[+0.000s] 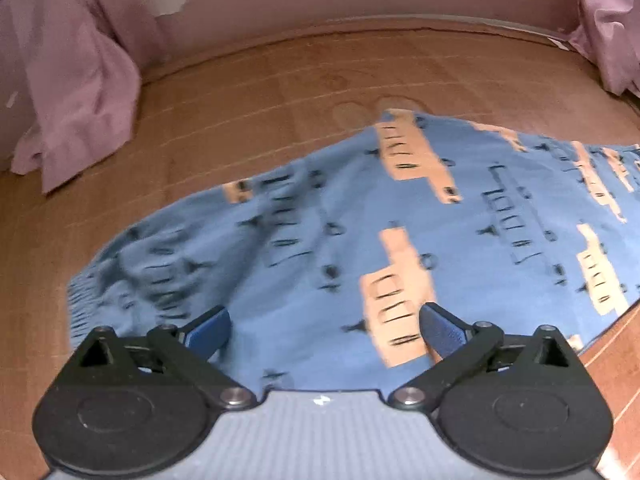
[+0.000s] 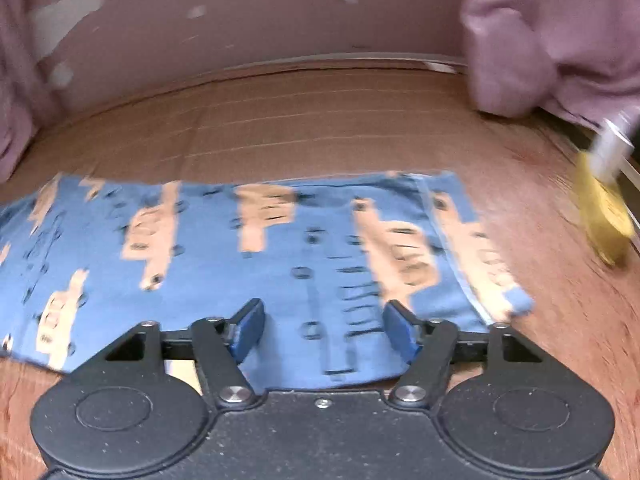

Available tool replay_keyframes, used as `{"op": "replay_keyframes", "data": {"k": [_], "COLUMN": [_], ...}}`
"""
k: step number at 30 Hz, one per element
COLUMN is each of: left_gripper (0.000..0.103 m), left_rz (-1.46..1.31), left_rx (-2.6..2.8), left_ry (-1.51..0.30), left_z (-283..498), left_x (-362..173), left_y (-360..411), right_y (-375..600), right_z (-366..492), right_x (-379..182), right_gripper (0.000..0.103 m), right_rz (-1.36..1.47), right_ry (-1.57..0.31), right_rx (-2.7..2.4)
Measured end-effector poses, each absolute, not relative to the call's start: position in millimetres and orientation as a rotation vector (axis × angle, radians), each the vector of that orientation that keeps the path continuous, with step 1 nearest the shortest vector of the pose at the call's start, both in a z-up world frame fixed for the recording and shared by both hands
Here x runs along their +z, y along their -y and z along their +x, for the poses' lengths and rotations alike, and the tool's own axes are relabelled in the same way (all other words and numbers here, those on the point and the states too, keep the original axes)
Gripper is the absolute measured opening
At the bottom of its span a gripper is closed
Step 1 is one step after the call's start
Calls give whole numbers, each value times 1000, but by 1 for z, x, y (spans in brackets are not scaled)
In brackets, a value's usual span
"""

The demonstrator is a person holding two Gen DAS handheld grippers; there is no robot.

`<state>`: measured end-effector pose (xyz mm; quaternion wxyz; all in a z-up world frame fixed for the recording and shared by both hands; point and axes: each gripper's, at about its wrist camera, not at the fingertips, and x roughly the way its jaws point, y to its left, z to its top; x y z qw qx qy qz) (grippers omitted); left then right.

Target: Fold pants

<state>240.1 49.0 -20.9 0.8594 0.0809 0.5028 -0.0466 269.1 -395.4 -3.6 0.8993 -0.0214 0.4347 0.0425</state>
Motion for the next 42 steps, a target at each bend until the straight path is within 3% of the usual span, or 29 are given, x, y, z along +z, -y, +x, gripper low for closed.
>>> {"op": "replay_keyframes", "data": {"k": [8,11,13,17,25,31,35,38,39,42], "left_gripper": [103,100,95,98,101,99,78,46,41,40], "left_rz": [218,252,294,393,569,729,738,660,609,519], "left_rx": [14,66,78,-66,-645,-950,-1052,-1061,-1068,-1067], "left_ry": [-1071,-1110,-1099,-957,-855,-889,-990,-1104,-1146,-1204], "left_z": [235,238,238,234,304,350,372,388,394,410], "left_x": [-14,-5,6,34,79,50,15,-6,-10,-21], "left_y": [-107,-109,-95,-38,149,272,309,312,310,306], "right_y": [338,341,353,381,446,494,500,500,501,500], "right_z": [256,247,238,230,246,264,266,265,264,264], "right_x": [-7,0,15,32,42,25,22,22,22,23], "right_gripper": [82,75,78,93,93,85,84,85,85,85], "right_rz": [-76,-3,34,43,-127,-47,-35,-20,-12,10], "right_ry": [-879,-851,-791,-706,-617,-673,-661,-655,-652,-651], "right_rx": [259,305,289,214,195,181,196,224,236,253]}}
